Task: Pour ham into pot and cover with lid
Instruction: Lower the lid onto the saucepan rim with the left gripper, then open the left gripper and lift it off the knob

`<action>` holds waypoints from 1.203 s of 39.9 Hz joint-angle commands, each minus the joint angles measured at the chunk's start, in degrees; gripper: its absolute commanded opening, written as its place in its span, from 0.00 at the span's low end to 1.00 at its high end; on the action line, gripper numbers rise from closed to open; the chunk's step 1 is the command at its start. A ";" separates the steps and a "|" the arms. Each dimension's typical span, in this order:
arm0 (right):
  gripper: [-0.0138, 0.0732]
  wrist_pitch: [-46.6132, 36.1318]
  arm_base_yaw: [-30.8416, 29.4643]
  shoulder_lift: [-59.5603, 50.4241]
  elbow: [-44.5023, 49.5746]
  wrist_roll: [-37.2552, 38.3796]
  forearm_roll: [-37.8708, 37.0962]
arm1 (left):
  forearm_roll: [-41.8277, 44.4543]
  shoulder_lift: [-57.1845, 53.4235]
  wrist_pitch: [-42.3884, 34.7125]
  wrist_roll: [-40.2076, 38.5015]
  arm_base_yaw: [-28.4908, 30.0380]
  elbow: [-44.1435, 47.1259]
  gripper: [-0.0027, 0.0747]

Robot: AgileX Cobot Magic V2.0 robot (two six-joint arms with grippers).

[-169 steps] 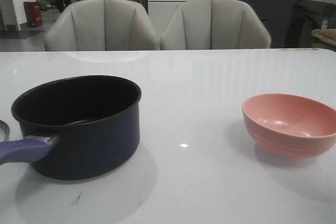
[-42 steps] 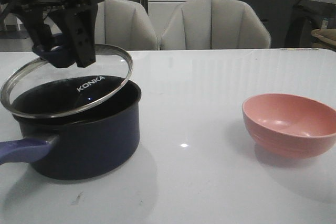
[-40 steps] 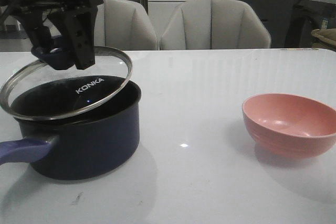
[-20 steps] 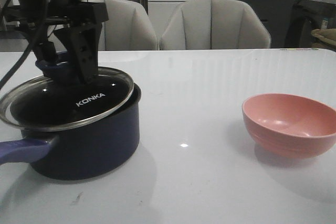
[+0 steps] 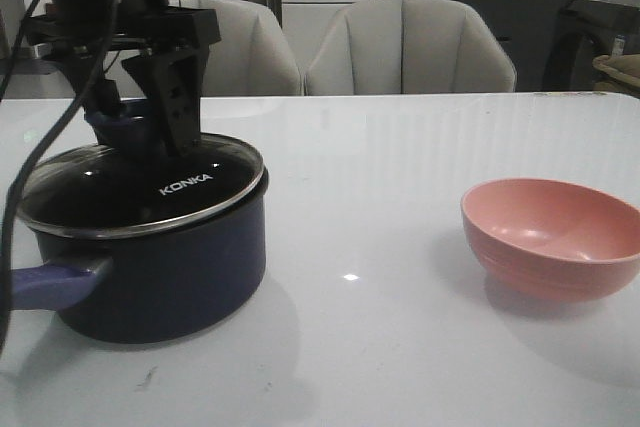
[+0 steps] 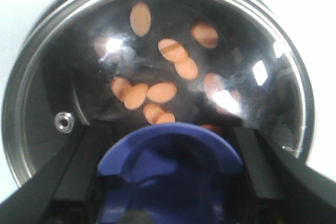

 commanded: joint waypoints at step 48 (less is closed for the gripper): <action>0.33 -4.69 2.05 0.57 -1.74 -0.42 0.23 | 4.33 -3.01 2.93 -0.49 -0.42 1.77 0.92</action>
